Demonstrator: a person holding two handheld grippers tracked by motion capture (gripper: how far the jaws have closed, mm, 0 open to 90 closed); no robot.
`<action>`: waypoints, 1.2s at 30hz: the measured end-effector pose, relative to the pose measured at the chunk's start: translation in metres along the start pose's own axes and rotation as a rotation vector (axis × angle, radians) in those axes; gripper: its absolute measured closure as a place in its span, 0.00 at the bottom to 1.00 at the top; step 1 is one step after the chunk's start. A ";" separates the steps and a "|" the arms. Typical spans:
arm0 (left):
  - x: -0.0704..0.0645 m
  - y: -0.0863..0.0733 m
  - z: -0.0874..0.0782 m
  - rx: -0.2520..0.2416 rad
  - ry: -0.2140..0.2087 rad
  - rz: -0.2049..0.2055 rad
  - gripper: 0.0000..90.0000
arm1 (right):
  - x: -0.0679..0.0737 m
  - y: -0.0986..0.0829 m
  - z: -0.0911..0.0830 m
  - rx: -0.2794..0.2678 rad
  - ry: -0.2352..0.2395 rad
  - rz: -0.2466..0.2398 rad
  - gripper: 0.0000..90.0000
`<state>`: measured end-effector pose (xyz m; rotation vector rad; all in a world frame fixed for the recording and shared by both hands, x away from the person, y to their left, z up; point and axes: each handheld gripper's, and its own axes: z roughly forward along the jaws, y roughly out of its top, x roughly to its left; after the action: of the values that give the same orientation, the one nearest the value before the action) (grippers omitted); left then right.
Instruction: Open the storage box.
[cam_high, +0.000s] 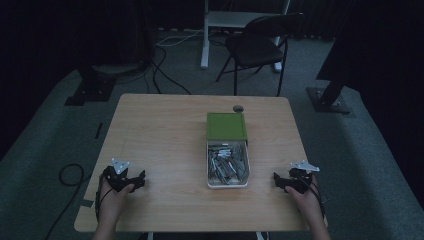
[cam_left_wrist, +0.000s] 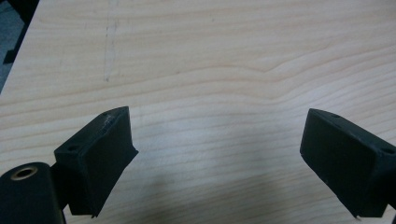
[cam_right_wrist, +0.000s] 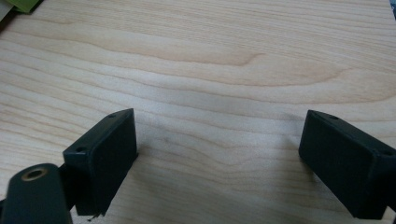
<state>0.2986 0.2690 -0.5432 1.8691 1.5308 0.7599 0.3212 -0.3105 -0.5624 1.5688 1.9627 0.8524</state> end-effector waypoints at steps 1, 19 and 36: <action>0.001 -0.002 0.002 0.007 -0.004 -0.011 0.11 | 0.000 0.000 0.000 0.000 0.000 0.000 0.12; 0.013 -0.009 0.006 0.054 0.072 -0.045 0.12 | 0.000 0.000 0.000 0.000 0.000 0.001 0.12; 0.012 -0.009 0.010 0.074 0.048 -0.107 0.11 | 0.000 0.000 0.000 0.000 0.000 0.001 0.12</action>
<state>0.3019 0.2813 -0.5560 1.8166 1.6955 0.7128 0.3211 -0.3105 -0.5624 1.5696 1.9628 0.8525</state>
